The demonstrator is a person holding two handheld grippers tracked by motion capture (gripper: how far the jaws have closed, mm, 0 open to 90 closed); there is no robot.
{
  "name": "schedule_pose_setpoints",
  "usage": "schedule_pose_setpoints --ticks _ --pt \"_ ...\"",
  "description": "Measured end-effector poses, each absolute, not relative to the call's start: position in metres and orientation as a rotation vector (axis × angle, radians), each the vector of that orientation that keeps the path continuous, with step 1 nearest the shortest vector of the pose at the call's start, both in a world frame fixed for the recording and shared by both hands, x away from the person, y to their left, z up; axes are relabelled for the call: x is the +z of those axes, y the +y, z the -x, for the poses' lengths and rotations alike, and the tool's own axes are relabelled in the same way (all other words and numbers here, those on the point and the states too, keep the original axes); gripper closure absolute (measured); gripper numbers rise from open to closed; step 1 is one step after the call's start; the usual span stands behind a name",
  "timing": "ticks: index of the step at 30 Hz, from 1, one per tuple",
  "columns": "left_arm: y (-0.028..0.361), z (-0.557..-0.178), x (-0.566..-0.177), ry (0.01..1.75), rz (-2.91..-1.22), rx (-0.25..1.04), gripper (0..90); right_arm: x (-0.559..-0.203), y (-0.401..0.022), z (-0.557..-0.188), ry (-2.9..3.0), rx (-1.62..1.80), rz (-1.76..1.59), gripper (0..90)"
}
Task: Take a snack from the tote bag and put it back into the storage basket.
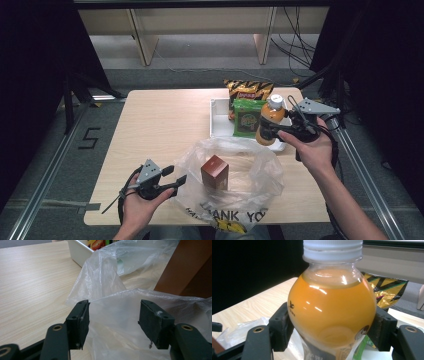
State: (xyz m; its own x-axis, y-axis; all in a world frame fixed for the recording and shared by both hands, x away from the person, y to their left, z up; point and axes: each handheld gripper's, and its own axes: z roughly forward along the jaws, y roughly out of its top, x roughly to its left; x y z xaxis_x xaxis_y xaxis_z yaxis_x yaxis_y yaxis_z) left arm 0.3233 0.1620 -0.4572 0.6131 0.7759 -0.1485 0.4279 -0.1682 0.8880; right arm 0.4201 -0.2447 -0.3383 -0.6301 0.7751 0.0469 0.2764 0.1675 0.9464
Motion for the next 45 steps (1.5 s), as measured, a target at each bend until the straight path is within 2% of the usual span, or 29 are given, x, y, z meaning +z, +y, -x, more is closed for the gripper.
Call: schedule_pose_setpoints --ticks 26,45 --pt "0.164 -0.325 -0.458 0.961 -1.807 0.426 41.0 -0.354 -0.258 -0.454 1.995 1.402 -1.073 32.0" --pt "0.164 -0.325 -0.459 0.985 -1.794 0.417 41.0 -0.381 -0.258 -0.472 1.998 1.342 -1.149 31.9"
